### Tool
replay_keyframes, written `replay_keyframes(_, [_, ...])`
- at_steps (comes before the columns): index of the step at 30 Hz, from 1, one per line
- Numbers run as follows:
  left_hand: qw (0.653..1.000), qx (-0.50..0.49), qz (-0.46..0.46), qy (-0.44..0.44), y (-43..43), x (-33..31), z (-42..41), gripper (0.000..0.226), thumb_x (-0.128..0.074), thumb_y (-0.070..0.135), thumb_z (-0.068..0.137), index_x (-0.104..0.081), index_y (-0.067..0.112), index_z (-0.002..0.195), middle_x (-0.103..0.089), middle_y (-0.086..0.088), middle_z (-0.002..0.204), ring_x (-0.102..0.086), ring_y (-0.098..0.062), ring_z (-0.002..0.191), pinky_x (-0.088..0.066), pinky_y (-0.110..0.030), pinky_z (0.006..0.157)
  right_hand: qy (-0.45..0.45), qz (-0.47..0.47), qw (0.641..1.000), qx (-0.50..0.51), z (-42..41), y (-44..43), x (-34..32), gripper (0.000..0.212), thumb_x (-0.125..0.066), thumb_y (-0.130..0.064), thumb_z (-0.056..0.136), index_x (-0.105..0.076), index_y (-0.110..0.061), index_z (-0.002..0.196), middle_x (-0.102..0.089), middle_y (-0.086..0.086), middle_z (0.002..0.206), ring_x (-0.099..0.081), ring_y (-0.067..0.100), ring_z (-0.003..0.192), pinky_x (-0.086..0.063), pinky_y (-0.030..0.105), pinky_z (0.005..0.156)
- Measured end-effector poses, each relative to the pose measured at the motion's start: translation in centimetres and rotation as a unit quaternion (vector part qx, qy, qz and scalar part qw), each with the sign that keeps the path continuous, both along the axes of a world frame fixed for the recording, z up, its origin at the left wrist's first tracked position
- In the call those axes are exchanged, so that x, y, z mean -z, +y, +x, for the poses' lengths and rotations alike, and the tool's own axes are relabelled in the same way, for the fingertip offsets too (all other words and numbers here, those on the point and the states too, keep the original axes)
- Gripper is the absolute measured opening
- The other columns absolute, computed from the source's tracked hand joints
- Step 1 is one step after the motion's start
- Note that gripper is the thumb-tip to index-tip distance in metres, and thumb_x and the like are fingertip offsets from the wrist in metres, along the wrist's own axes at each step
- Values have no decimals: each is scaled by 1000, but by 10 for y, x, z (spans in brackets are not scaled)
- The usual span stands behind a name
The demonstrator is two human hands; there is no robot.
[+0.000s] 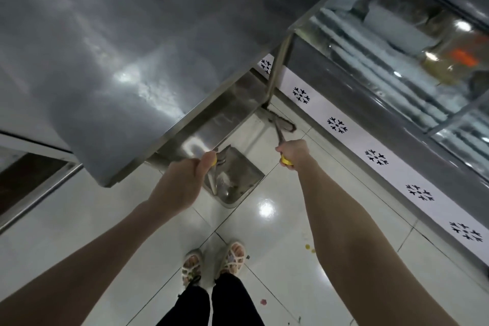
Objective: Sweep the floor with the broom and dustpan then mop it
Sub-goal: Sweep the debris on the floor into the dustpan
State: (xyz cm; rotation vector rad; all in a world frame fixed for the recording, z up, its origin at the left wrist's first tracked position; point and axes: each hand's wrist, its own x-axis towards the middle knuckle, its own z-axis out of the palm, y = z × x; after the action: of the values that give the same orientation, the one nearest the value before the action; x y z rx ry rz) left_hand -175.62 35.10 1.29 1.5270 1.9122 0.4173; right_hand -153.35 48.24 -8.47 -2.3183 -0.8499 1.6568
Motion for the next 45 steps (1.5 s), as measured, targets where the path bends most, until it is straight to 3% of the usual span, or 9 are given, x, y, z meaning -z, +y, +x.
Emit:
replay_keyframes(8, [1000,-1,7,-23,-8,6,-12,61,-26,51,95,-48,15,51,-54,-5,52,-56,-25,57,-35,-29,61,-29,-66,996,-58,2,-35,5,11,-60,-2,88,-49,-4,86,-46,9,66,-46,18,38,-35,13,32])
replay_keyframes(12, [999,21,20,-37,-22,8,-27,74,-19,58,90,-51,1,55,-54,-10,49,-56,-24,53,-40,-31,56,-33,-76,995,-47,9,-66,-7,12,-61,-4,88,-50,-5,82,-45,8,64,-43,19,47,-32,11,31])
replay_keyframes(16, [999,25,-1,-20,-41,6,-39,65,-24,46,99,-50,8,53,-51,-4,50,-49,-9,50,-31,-18,49,-42,-92,994,-51,2,-108,-17,18,-62,-7,87,-49,-8,74,-43,6,61,-42,18,46,-30,11,33])
replay_keyframes(20, [997,58,-3,-60,-72,6,-65,69,-23,54,93,-43,1,54,-45,-7,47,-47,-17,46,-31,-18,45,-50,-98,993,-34,-20,-165,-20,18,-63,-8,86,-50,-7,74,-46,7,62,-46,17,44,-33,13,36])
replay_keyframes(25, [994,108,-4,-26,-108,-2,-107,78,-21,53,97,-54,-11,69,-60,-26,69,-56,-34,67,-37,-36,59,-60,-114,992,-5,-61,-249,-21,18,-63,-12,87,-52,-5,73,-46,7,58,-45,17,45,-34,17,41])
replay_keyframes(29, [992,127,-10,-16,-141,-3,-138,76,-21,55,97,-58,-6,72,-61,-20,71,-55,-33,73,-39,-37,69,-62,-120,991,18,-90,-312,-29,21,-62,-12,87,-52,-5,70,-45,7,55,-45,18,45,-33,18,41])
replay_keyframes(33, [988,148,-32,-29,-172,-6,-160,74,-21,59,94,-57,1,68,-59,-13,67,-55,-28,68,-37,-35,65,-48,-128,989,49,-109,-367,-39,15,-62,-7,86,-52,-4,74,-43,7,58,-43,18,46,-33,13,37])
replay_keyframes(42, [985,173,-11,-19,-246,-4,-190,70,-18,62,93,-47,9,58,-55,-10,61,-53,-27,63,-37,-35,59,-57,-142,987,54,-125,-456,-43,11,-64,-14,83,-56,-8,80,-48,6,47,-46,18,38,-39,30,53])
replay_keyframes(45, [985,170,3,-6,-276,-5,-197,75,-17,61,94,-54,3,65,-60,-14,66,-56,-29,67,-40,-37,63,-55,-142,987,57,-125,-498,-38,12,-64,-14,83,-59,-6,91,-54,9,57,-47,19,45,-37,24,45])
